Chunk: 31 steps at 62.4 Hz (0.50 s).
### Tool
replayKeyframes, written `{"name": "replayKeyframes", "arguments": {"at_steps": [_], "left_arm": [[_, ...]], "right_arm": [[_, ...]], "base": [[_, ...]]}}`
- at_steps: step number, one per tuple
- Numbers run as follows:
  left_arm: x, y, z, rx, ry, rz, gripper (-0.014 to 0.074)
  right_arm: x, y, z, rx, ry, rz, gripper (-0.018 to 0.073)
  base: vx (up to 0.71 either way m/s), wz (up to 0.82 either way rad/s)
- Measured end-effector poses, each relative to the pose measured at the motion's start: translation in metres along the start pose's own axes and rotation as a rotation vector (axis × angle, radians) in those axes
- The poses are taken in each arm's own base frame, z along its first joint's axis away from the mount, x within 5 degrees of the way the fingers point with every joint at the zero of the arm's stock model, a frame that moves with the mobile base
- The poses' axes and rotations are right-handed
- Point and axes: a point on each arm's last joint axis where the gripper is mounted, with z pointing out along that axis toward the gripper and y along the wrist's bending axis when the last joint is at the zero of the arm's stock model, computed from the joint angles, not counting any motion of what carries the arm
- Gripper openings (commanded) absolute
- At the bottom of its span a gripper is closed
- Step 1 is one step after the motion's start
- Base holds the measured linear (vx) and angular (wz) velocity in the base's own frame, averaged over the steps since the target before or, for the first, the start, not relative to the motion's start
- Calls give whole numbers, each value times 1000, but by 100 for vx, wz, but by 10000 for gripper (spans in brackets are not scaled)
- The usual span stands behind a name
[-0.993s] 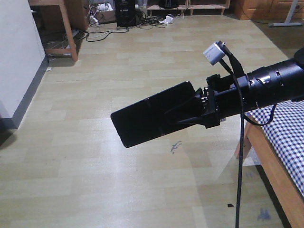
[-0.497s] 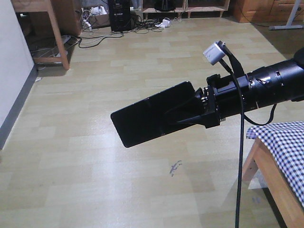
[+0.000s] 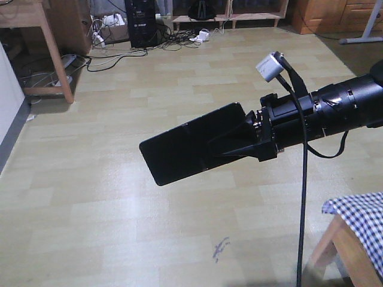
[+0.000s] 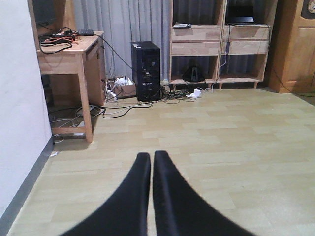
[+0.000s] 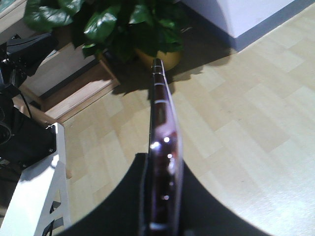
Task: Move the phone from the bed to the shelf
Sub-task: 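Carry the phone in the right gripper while driving to the shelf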
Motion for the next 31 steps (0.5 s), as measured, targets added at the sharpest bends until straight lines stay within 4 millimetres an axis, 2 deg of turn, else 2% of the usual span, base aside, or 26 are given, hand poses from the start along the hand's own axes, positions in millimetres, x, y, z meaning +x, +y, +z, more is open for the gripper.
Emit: {"name": "replayKeyframes", "arguments": {"at_steps": [31], "left_arm": [[0,0,0,0,0,0,1]], "right_arm": [[0,0,0,0,0,0,-2]], "base": [[47,-7]]}}
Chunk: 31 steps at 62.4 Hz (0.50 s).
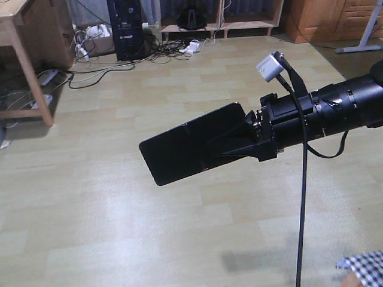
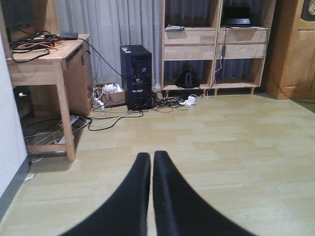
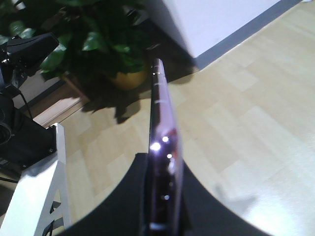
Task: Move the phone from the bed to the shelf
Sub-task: 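Carry the phone in the right gripper while driving to the shelf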
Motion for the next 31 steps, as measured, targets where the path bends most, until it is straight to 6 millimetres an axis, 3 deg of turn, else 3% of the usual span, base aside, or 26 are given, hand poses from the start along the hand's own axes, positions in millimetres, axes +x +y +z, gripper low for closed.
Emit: {"name": "replayKeyframes", "arguments": {"at_steps": [31], "left_arm": [[0,0,0,0,0,0,1]], "right_arm": [[0,0,0,0,0,0,-2]], "base": [[51,-24]]}}
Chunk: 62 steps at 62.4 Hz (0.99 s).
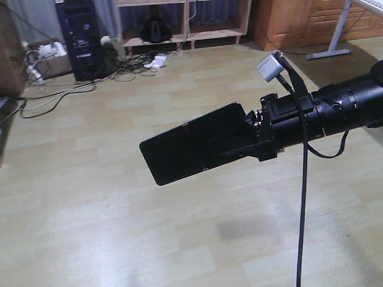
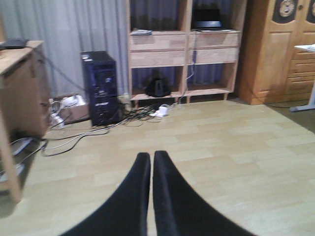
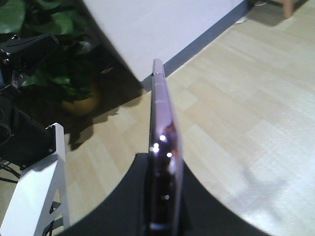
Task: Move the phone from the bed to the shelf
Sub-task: 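Carry the phone in the right gripper while driving to the shelf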
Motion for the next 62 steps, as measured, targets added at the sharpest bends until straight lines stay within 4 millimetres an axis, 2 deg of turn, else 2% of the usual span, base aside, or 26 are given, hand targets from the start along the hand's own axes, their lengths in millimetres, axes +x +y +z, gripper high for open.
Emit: {"name": "replayKeyframes", "arguments": {"at_steps": [62], "left_arm": [[0,0,0,0,0,0,1]], "right_arm": [[0,0,0,0,0,0,-2]], "base": [[52,-23]]}}
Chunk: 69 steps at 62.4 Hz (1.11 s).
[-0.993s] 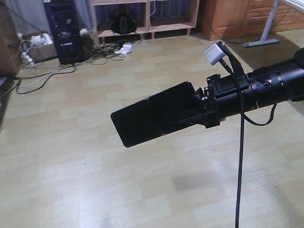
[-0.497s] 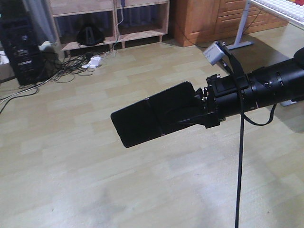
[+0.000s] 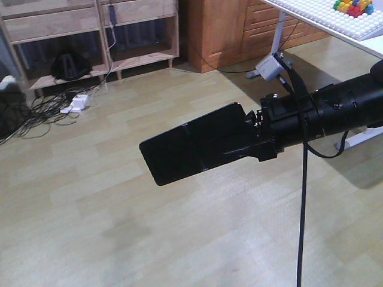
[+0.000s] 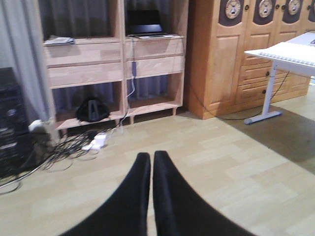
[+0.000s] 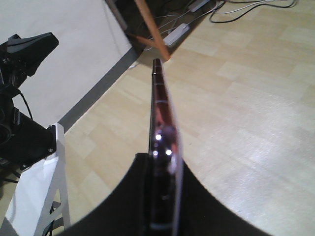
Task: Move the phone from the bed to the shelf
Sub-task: 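Carry the phone in the right gripper while driving to the shelf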
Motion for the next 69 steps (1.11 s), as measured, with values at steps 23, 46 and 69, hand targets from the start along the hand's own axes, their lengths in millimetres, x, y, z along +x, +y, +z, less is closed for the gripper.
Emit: {"name": "replayKeyframes", "arguments": {"at_steps": [23,46,69], "left_arm": [[0,0,0,0,0,0,1],[0,0,0,0,0,0,1],[0,0,0,0,0,0,1]], "right_arm": [[0,0,0,0,0,0,-2],[0,0,0,0,0,0,-2],[0,0,0,0,0,-1,-2]], "base": [[56,-22],[55,-19],[57,-3]]}}
